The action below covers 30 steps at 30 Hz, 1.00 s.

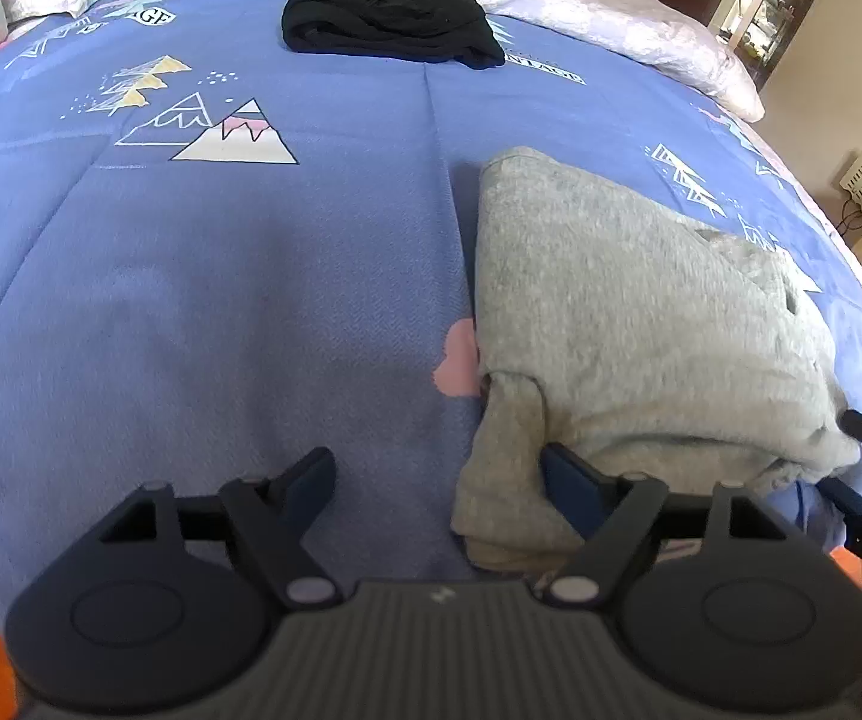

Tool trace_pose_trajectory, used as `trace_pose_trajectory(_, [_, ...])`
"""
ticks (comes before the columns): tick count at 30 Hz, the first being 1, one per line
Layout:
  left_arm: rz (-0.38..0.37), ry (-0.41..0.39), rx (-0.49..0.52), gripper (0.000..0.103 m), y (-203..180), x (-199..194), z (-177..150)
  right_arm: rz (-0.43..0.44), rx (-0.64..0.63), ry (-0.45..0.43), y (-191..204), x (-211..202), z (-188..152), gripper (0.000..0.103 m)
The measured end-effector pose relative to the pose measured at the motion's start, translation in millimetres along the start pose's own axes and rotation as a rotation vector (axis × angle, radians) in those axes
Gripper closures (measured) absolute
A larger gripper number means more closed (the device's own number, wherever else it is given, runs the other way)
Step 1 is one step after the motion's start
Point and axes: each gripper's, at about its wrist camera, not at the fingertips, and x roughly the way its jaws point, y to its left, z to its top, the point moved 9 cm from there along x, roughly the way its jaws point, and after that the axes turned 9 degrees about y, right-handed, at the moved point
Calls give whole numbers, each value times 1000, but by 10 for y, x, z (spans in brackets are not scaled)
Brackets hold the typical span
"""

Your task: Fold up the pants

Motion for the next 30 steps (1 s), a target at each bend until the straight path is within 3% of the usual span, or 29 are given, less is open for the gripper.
trace_pose_trajectory(9, [-35,12,-4,13,48,2,5,46,51,-7,-54,-45,-3,40])
trace_pose_trajectory(13, [-139,23,-36,13,131,-109,58,71,84,25,-79,-74,35,40])
trace_pose_trajectory(15, [-195,0,-62,13,196,-223,111,84,84,48,-65,-124,92,31])
trace_pose_trajectory(18, [-240,-21,-73,12,252,-334,198,57,8,-4,18,-227,182,22])
trace_pose_trajectory(25, [-284,43,-70,10,92,-140,384,-8,-252,-4,327,-91,225,22])
trace_pose_trajectory(30, [-259,114,-27,10,-113,177,414,-59,-297,24,241,118,226,22])
